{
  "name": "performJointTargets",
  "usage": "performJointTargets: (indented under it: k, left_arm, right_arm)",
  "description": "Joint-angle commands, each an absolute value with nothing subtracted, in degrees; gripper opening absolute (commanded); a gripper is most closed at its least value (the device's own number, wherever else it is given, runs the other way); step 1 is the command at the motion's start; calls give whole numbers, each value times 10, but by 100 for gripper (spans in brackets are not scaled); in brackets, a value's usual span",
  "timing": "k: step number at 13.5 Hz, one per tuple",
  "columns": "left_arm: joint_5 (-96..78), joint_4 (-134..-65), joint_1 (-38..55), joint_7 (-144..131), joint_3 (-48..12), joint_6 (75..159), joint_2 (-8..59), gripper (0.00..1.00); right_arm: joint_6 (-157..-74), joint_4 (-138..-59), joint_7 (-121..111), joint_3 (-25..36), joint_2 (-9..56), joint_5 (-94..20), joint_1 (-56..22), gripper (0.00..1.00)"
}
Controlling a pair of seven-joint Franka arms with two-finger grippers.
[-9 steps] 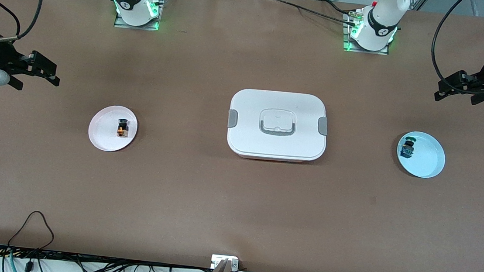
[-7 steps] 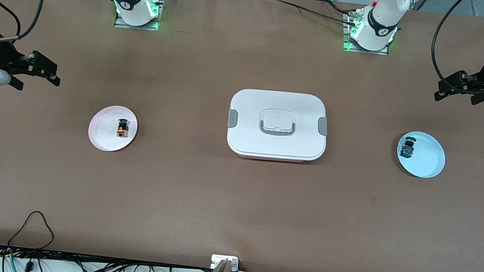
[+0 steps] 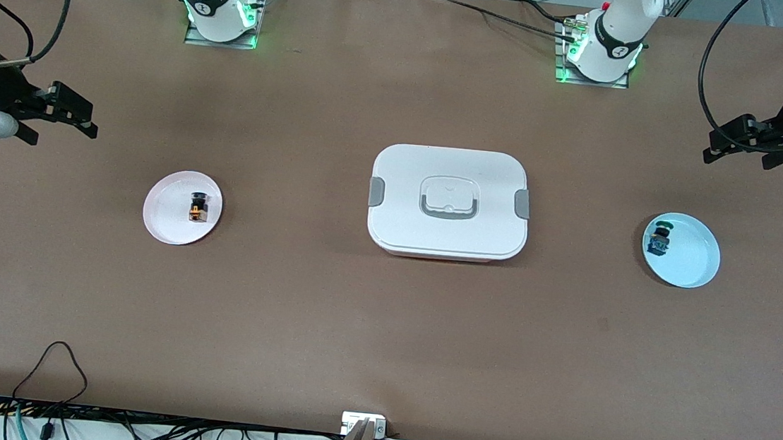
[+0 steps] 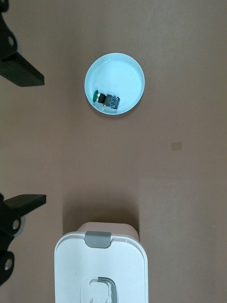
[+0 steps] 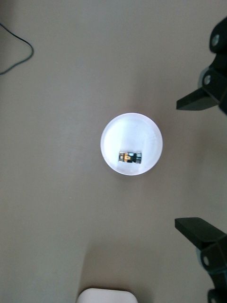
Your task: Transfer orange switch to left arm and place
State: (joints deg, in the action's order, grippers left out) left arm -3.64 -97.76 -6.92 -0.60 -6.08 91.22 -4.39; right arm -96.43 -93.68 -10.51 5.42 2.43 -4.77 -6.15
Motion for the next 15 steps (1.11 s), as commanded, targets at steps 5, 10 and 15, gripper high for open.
performJointTargets:
  k: [5, 10, 15]
  left_arm:
    - [-19, -983, -73, -7, -64, 916, -53, 100]
    - [-18, -983, -72, -7, -65, 917, -53, 100]
    - [-19, -983, -72, -7, -64, 918, -51, 100]
  right_arm:
    - [-913, -930, -254, 46, 25, -40, -60, 100]
    - [-911, -930, -579, 48, 25, -18, -59, 100]
    - [-911, -935, -818, 44, 36, 38, -90, 100]
